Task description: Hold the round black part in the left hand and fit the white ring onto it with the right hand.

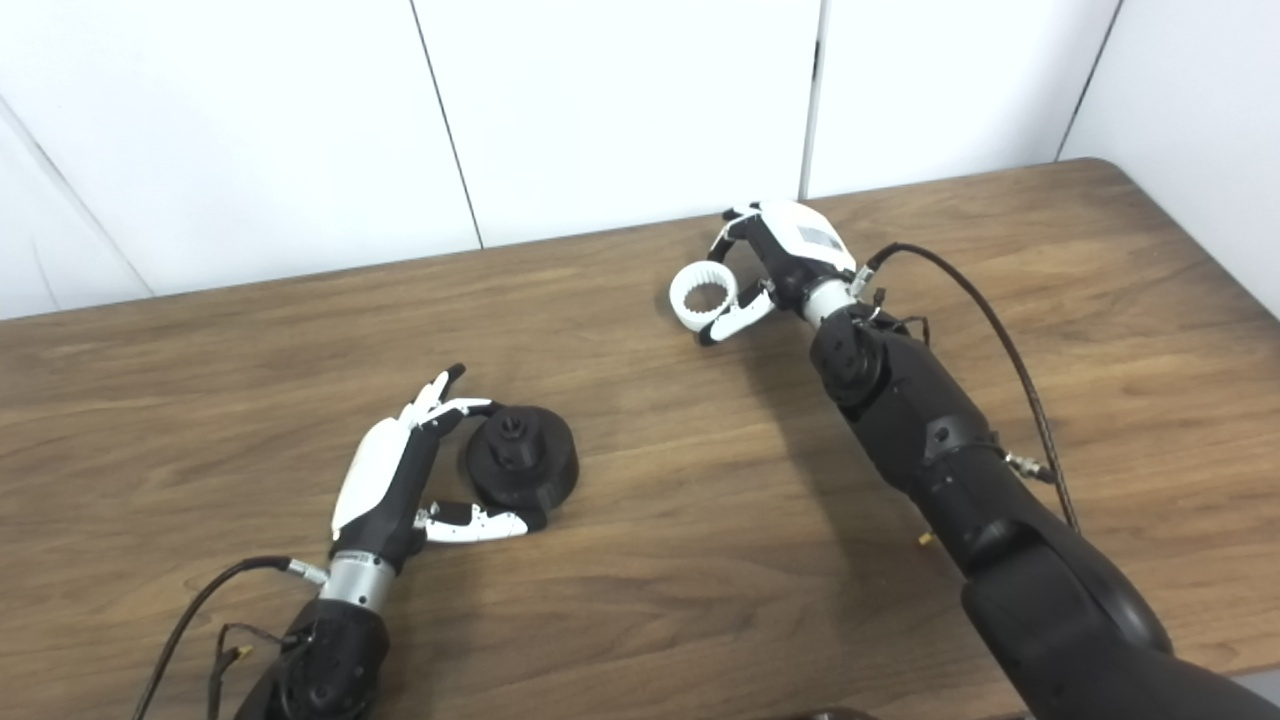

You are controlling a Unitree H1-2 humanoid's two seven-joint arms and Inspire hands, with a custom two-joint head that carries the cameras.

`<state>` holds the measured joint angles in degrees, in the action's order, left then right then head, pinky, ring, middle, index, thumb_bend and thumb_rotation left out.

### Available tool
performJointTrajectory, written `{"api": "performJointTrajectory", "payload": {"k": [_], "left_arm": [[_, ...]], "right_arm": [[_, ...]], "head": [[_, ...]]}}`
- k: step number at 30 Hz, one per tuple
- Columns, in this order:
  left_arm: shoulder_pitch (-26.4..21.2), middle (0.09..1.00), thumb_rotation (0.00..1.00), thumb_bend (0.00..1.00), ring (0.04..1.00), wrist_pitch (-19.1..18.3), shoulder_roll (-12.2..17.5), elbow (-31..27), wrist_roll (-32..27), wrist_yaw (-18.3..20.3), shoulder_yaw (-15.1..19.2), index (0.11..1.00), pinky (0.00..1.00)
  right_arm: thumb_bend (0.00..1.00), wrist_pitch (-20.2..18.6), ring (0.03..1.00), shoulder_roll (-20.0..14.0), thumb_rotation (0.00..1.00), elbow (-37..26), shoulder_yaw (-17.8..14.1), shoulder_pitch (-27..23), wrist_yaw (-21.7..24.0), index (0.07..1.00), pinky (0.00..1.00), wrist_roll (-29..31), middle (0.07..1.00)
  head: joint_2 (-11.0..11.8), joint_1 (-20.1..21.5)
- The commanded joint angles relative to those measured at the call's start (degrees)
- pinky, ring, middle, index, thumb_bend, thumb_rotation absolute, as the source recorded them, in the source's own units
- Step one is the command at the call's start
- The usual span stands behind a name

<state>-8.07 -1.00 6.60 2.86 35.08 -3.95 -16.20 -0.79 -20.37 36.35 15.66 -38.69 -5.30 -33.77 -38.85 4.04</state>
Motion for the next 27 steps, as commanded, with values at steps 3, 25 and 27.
{"api": "performJointTrajectory", "payload": {"k": [3,25,27], "left_arm": [[1.1,1.0,0.23,0.94,1.0,0.4,-0.2,-0.6,0.3,-0.4,-0.4,0.681,1.0],[0.7,1.0,0.22,0.94,1.0,0.8,0.2,0.1,0.2,-0.4,-0.3,0.679,1.0],[0.6,1.0,0.22,0.94,1.0,0.8,0.2,0.2,0.2,-0.5,-0.3,0.678,1.0]], "right_arm": [[0.52,2.2,0.95,-0.6,0.14,-1.0,-0.7,-2.2,-2.5,0.485,1.0,0.1,0.867],[0.52,4.9,0.945,0.6,0.15,-6.1,-3.4,0.7,-7.7,0.482,1.0,2.0,0.834],[0.52,4.4,0.953,0.6,0.15,-8.2,-3.9,1.3,-7.4,0.482,1.0,2.2,0.84]], "head": [[-0.1,0.1],[0.1,0.2],[0.0,0.2]]}}
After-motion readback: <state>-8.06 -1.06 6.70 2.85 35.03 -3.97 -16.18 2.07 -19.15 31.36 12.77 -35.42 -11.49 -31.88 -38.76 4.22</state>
